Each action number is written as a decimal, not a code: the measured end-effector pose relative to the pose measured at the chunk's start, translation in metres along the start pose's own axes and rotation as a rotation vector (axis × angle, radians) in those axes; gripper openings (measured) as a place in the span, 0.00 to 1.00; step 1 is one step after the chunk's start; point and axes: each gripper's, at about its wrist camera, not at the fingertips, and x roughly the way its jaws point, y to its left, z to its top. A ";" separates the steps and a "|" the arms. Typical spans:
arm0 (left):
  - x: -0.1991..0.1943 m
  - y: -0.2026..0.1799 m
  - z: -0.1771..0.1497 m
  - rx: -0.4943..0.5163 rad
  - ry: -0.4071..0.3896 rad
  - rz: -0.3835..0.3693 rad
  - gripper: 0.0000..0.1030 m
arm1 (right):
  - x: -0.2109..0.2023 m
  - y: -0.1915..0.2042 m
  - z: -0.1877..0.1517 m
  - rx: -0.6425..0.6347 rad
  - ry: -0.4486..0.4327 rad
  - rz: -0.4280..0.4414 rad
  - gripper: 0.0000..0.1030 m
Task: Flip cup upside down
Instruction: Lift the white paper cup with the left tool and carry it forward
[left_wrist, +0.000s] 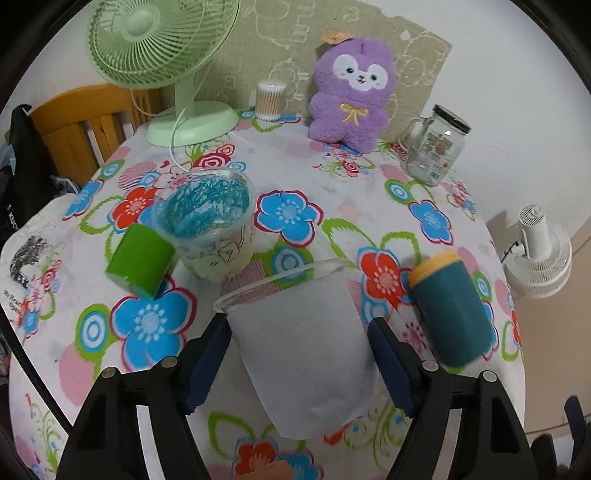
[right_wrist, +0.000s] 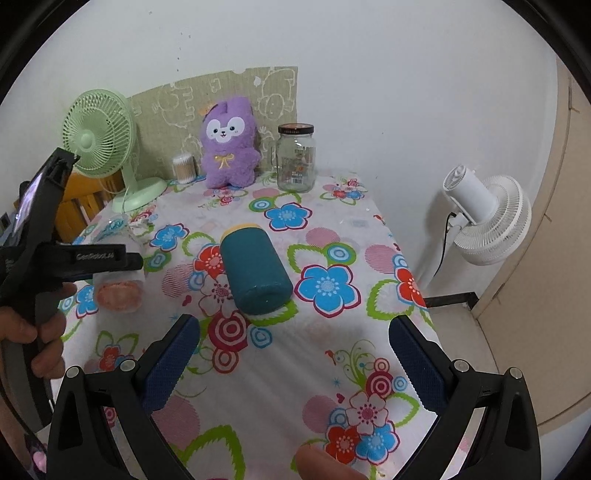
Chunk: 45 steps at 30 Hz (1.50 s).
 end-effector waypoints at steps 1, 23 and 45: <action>-0.004 -0.001 -0.003 0.004 -0.002 0.001 0.76 | -0.004 0.000 -0.001 -0.002 -0.004 -0.002 1.00; -0.065 -0.028 -0.120 0.117 0.014 -0.015 0.76 | -0.086 -0.015 -0.071 -0.018 -0.014 0.009 1.00; -0.033 -0.056 -0.155 0.180 0.101 -0.017 0.83 | -0.094 -0.033 -0.105 0.005 0.024 -0.033 1.00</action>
